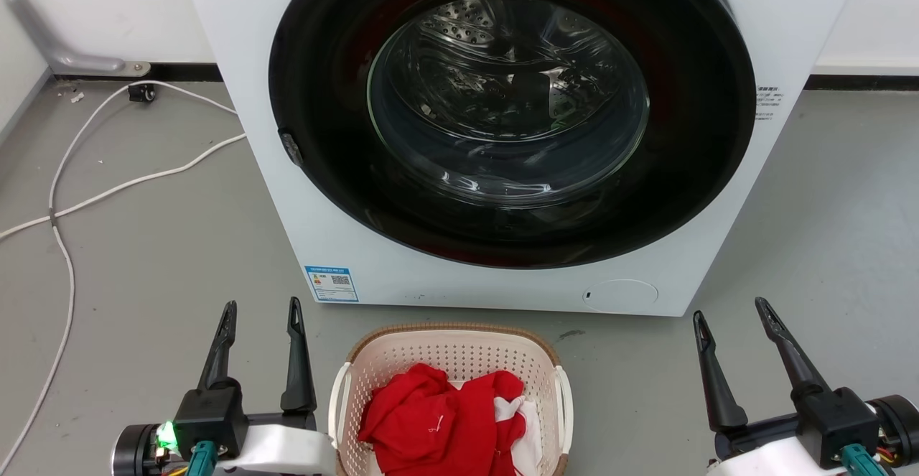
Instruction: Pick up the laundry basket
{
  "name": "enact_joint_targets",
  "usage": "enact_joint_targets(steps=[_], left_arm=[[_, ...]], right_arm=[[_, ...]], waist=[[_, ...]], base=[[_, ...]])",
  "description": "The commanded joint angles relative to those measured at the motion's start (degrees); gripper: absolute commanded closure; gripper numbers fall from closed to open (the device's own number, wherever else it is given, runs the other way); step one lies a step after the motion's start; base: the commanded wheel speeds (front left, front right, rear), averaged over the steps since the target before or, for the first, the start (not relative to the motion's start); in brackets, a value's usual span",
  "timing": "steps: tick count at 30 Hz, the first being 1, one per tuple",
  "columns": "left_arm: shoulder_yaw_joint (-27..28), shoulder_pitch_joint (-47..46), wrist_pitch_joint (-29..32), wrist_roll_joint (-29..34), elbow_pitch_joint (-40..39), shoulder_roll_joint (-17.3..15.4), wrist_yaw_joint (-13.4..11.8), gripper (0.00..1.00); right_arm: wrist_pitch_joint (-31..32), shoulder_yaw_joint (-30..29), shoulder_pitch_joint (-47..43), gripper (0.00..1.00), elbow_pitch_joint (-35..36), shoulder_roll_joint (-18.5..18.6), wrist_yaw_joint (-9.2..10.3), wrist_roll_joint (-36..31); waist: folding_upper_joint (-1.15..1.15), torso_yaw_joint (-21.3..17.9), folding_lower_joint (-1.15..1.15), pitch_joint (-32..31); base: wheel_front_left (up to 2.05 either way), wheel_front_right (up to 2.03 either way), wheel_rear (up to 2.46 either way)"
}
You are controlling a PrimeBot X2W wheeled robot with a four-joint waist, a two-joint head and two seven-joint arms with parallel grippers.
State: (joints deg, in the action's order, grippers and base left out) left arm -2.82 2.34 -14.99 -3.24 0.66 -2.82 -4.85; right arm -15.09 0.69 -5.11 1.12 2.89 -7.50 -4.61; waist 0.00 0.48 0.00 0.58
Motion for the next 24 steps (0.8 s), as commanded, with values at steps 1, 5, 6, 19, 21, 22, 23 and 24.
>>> enact_joint_targets(steps=[1, 5, 6, 19, 21, 22, 23, 24], left_arm=[[0.2, 0.6, -0.3, 0.3, -0.1, -0.1, -0.2, 0.0], [0.4, 0.4, -0.3, 0.2, 0.2, -0.1, -0.1, 0.0], [0.6, 0.1, -0.3, 0.2, 0.3, -0.1, 0.0, 0.0], [4.8, -8.2, -0.2, 0.6, 8.7, -1.5, 3.6, 0.0], [5.3, -10.7, -0.2, 0.7, 11.1, -2.0, 4.5, 0.0], [5.7, -12.1, -0.2, 0.5, 12.5, -2.3, 5.0, 0.0], [6.0, -13.3, -0.2, 0.5, 13.7, -2.7, 5.3, 0.0], [6.3, -14.8, -0.2, 0.4, 14.8, -3.0, 5.7, 0.0]], right_arm=[[-0.1, 0.0, -0.8, 0.0, -0.1, 0.0, 0.03, 0.1], [-0.1, 0.1, -0.4, 0.0, -0.2, 0.0, 0.03, 0.3], [-0.1, 0.2, -0.1, 0.0, -0.3, 0.0, 0.02, 0.4], [-0.1, 4.9, 10.0, 0.0, -12.8, -0.1, 0.03, -2.1], [-0.1, 5.4, 12.7, 0.0, -15.5, 0.0, 0.03, -2.6], [-0.1, 5.6, 14.3, 0.0, -16.8, 0.0, 0.03, -2.9], [-0.1, 5.8, 15.9, 0.0, -17.8, 0.0, 0.03, -3.3], [-0.1, 5.9, 17.3, 0.0, -19.1, 0.0, 0.03, -3.4]], waist=[[0.0, 0.0, 0.0, 0.0], [0.0, 0.0, 0.0, 0.3], [0.0, 0.0, 0.0, 0.4], [0.0, 0.0, 0.0, 7.9], [0.0, 0.0, 0.0, 10.2], [0.0, -0.1, 0.0, 11.4], [0.0, -0.1, 0.0, 12.6], [0.0, -0.2, 0.0, 14.0]], base=[[0.0, 0.0, 0.0], [0.0, 0.0, 0.0], [0.0, 0.0, 0.0], [0.0, 0.0, 0.0], [0.0, 0.0, 0.0], [0.0, 0.0, 0.0], [0.0, 0.0, 0.0], [0.0, 0.0, 0.0]])
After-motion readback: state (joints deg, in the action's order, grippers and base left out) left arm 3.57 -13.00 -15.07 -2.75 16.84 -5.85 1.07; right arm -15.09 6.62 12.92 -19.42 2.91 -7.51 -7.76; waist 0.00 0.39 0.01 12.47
